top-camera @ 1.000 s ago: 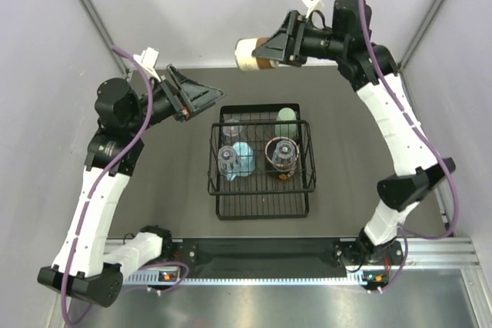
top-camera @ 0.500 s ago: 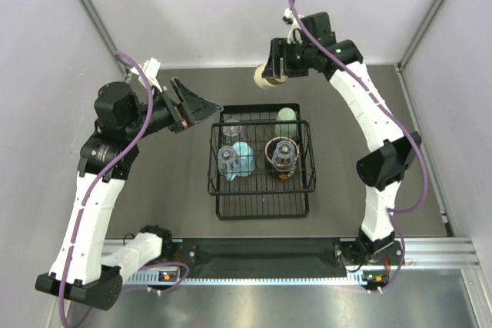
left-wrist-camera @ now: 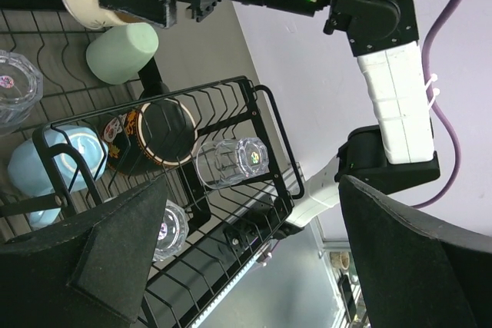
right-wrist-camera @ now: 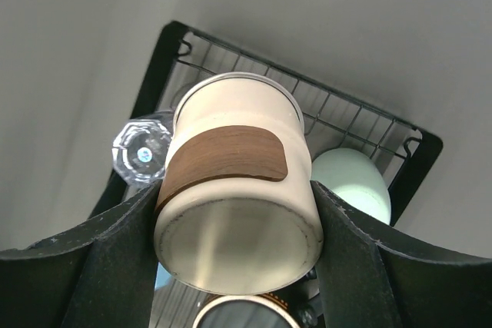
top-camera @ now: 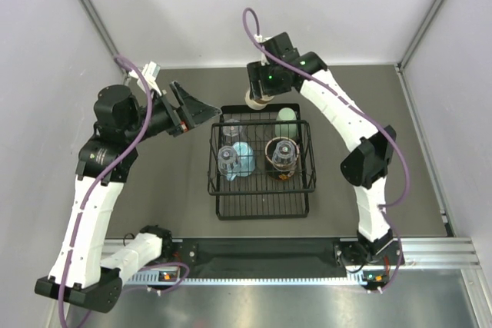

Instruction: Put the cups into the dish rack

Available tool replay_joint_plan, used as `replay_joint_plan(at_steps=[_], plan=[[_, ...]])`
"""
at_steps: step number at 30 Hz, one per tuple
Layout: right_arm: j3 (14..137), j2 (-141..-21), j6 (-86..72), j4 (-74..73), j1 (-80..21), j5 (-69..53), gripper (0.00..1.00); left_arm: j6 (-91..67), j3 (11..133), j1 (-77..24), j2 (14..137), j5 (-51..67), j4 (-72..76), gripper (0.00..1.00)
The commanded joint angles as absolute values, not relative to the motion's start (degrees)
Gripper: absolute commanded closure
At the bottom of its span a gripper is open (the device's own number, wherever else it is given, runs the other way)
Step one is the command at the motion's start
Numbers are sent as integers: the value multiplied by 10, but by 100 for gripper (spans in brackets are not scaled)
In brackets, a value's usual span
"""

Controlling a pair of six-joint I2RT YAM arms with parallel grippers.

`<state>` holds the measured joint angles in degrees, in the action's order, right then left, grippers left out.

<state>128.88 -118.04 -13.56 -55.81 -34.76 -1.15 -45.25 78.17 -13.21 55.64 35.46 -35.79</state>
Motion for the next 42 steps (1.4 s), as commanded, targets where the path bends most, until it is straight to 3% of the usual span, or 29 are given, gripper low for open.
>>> replay_joint_plan(at_steps=[1, 23, 42], plan=[[1293, -1197, -138, -569, -364, 44, 100, -447, 783, -132, 557, 357, -355, 2], [1306, -1267, -149, -633, -401, 64, 100, -451, 769, -132, 562, 357, -357, 2], [1288, -1304, -167, -649, -413, 72, 92, -448, 766, -132, 562, 359, -359, 2]])
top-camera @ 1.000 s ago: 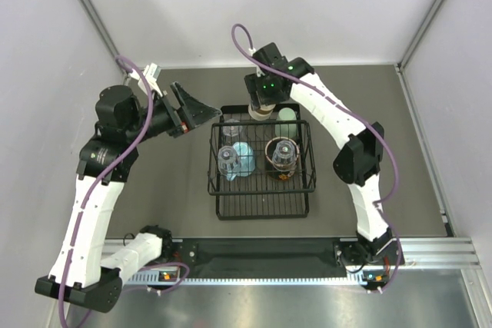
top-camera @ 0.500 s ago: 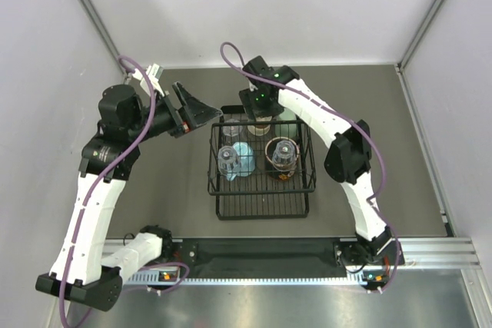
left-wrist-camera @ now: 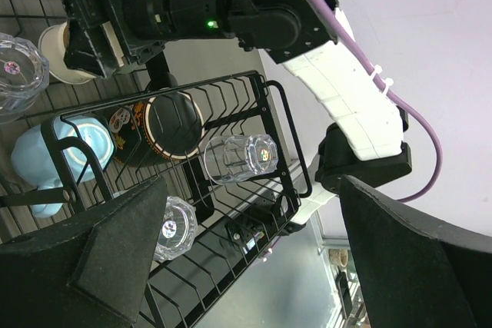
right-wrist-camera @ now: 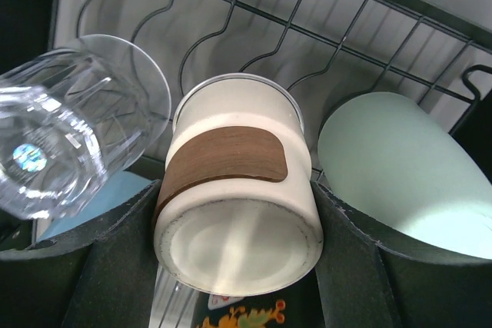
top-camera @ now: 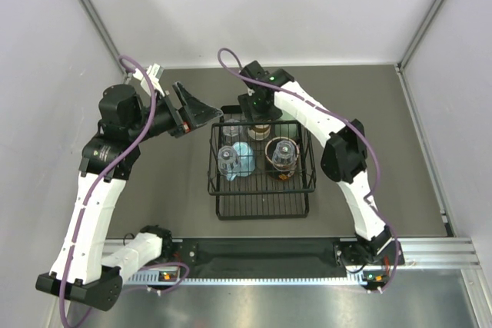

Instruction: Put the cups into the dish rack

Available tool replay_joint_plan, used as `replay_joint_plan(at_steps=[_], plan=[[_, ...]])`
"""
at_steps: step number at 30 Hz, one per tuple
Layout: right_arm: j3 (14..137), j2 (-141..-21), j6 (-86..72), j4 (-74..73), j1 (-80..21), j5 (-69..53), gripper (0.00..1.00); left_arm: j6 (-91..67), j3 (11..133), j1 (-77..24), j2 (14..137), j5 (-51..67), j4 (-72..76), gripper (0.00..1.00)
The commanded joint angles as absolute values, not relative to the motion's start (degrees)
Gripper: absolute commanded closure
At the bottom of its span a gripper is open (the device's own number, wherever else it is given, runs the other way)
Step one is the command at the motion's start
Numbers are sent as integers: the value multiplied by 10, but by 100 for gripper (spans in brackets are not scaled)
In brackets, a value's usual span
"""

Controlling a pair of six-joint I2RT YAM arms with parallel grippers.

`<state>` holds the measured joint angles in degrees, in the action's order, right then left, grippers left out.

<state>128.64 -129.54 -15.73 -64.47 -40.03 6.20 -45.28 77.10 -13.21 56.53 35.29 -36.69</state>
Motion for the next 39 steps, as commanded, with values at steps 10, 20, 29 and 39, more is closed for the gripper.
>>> replay_joint_plan(at_steps=[10, 20, 29, 39], plan=[[1281, -1322, -166, -645, -413, 81, 83, -447, 769, -132, 555, 356, -370, 2], [1270, -1329, -169, -644, -413, 76, 62, -446, 774, -132, 552, 353, -379, 2], [1270, -1327, -167, -648, -413, 72, 31, -447, 775, -132, 550, 352, -382, 2], [1283, -1315, -166, -653, -413, 71, 13, -453, 774, -132, 547, 353, -380, 2]])
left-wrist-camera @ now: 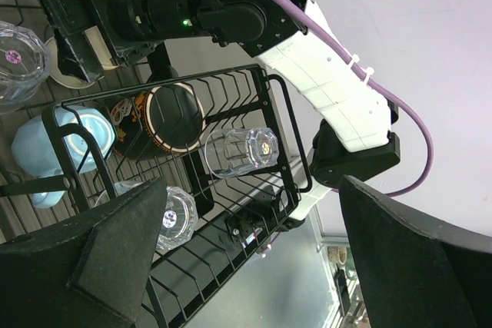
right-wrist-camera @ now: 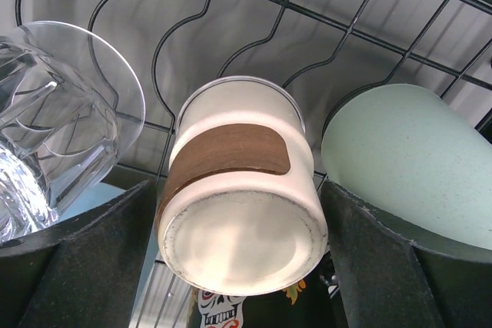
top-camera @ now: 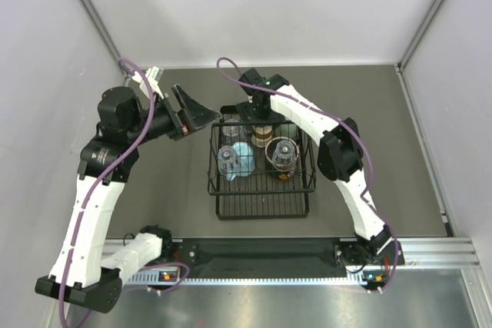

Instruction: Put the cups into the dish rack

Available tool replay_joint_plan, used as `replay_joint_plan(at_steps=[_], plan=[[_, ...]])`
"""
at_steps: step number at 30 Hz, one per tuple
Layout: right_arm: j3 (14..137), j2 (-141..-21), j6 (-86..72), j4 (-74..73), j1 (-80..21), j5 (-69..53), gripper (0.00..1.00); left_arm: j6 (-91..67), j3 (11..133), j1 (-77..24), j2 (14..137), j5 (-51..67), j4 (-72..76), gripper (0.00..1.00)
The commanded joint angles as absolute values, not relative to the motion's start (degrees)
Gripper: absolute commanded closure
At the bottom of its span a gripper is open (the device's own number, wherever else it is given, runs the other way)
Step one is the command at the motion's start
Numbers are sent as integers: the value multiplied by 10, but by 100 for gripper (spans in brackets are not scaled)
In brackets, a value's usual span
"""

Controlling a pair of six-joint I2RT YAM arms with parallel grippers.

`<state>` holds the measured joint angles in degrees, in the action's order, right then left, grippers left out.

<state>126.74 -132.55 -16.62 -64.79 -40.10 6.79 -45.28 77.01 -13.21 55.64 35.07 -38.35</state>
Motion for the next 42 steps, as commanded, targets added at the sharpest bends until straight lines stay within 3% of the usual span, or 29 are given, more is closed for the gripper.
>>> replay_joint_plan(at_steps=[1, 18, 27, 33, 42], plan=[[1288, -1313, -166, -657, -413, 70, 13, -454, 774, -132, 545, 355, -381, 2], [1353, -1215, -170, -684, -406, 105, 2, -490, 742, -132, 537, 372, -336, 2], [1335, -1071, -163, -626, -403, 128, 0, -517, 718, -132, 535, 382, -308, 2], [1205, -905, -163, -540, -402, 160, 0, -543, 672, -132, 529, 396, -264, 2], [987, -709, -226, -535, -403, 260, 0, -572, 627, -138, 564, 465, -203, 2]])
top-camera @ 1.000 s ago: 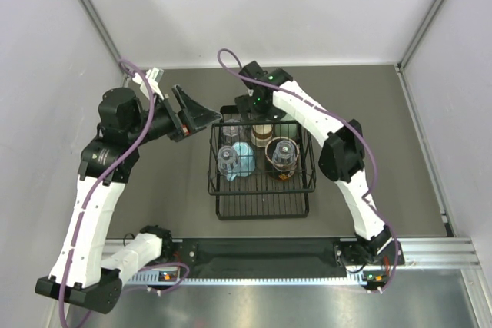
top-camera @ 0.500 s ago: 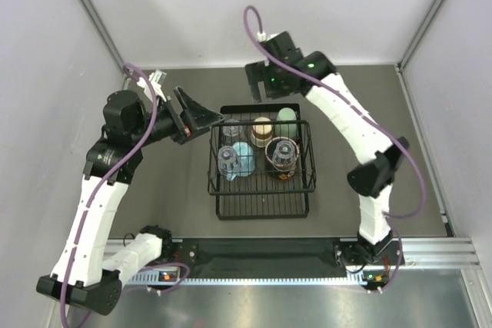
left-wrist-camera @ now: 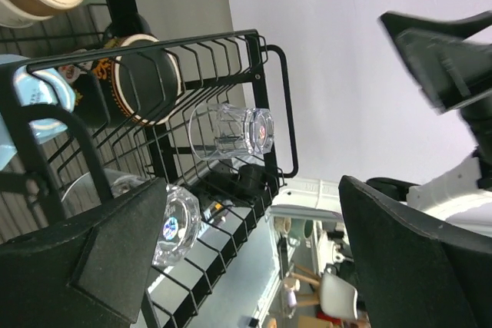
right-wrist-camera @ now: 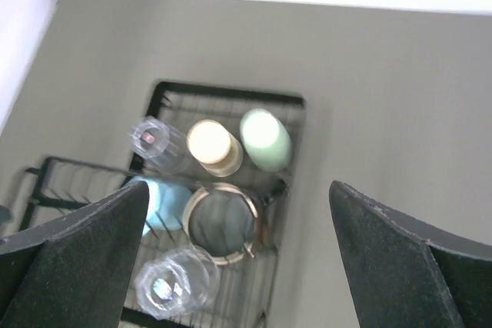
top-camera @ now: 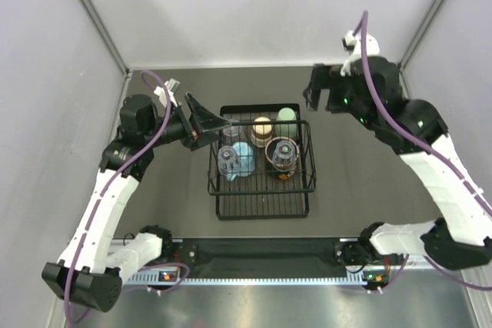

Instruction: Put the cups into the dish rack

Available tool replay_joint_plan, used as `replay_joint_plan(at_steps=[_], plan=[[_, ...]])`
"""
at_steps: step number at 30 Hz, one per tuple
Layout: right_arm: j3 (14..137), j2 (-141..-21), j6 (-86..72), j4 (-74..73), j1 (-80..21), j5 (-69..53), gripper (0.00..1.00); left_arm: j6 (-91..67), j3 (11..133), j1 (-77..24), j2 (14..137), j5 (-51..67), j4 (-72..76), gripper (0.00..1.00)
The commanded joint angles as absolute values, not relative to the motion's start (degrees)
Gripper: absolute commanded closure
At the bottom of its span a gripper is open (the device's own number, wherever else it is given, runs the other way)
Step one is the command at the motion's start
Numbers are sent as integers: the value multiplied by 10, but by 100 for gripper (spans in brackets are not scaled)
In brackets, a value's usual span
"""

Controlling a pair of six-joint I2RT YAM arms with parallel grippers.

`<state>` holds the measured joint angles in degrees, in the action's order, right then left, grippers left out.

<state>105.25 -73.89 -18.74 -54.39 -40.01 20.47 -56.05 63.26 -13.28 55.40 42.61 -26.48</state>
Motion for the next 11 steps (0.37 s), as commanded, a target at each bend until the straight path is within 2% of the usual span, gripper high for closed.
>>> replay_joint_plan(at_steps=[1, 7, 11], plan=[[964, -673, -242, -534, -403, 264, 0, -570, 627, -149, 579, 470, -201, 2], [767, -529, -348, -527, -403, 279, 0, -558, 630, -262, 640, 443, -183, 2], [657, -455, -385, -521, -403, 260, 0, -572, 613, -287, 629, 421, -135, 2]])
